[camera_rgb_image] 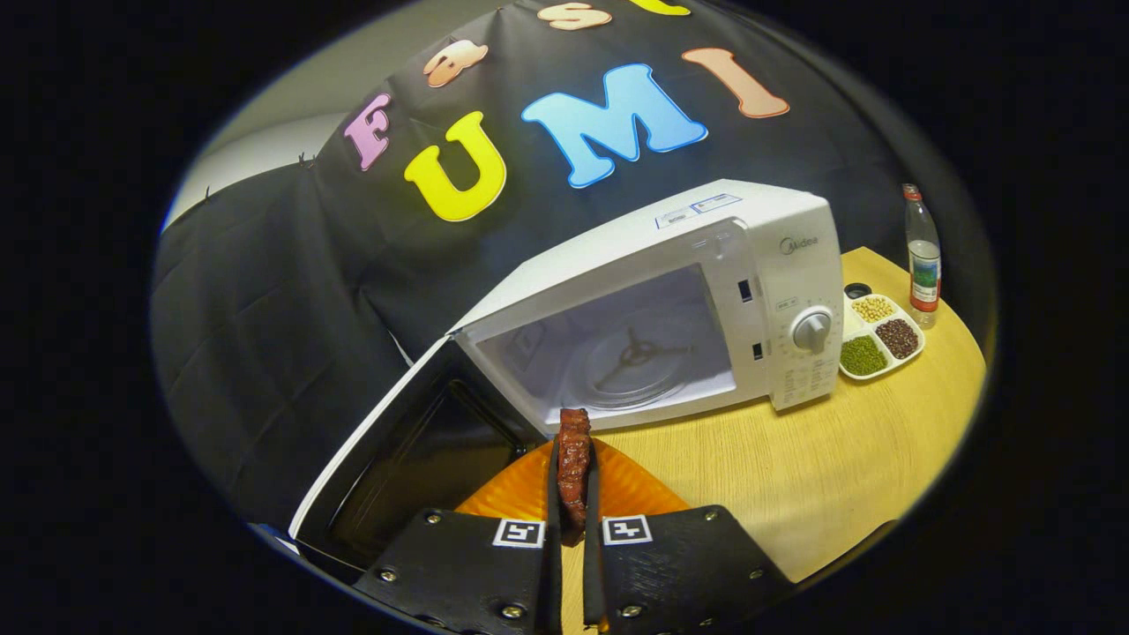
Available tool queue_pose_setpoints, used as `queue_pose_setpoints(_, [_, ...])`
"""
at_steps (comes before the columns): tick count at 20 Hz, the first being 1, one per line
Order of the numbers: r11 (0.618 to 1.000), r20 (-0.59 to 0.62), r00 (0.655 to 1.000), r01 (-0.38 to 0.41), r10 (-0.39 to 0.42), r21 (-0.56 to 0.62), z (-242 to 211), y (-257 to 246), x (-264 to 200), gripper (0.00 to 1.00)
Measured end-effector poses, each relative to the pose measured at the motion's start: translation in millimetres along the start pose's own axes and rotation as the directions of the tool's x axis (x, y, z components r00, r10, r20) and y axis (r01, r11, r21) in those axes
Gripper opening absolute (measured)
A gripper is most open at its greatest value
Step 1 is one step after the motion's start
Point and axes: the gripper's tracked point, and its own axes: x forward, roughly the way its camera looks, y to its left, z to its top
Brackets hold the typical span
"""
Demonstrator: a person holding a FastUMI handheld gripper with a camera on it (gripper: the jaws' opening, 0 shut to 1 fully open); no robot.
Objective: Open the microwave, put the food inside, and close the microwave door.
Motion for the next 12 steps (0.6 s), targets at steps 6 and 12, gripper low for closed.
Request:
queue_pose_setpoints(6, [0.999, 0.022, 0.999, 0.029, -0.029, -0.015, 7.9, -13.7, 60.8, 0.1])
queue_pose_setpoints(12, [0.996, 0.049, 0.997, 0.061, -0.058, -0.059, 19.3, -28.9, 120.8, 0.1])
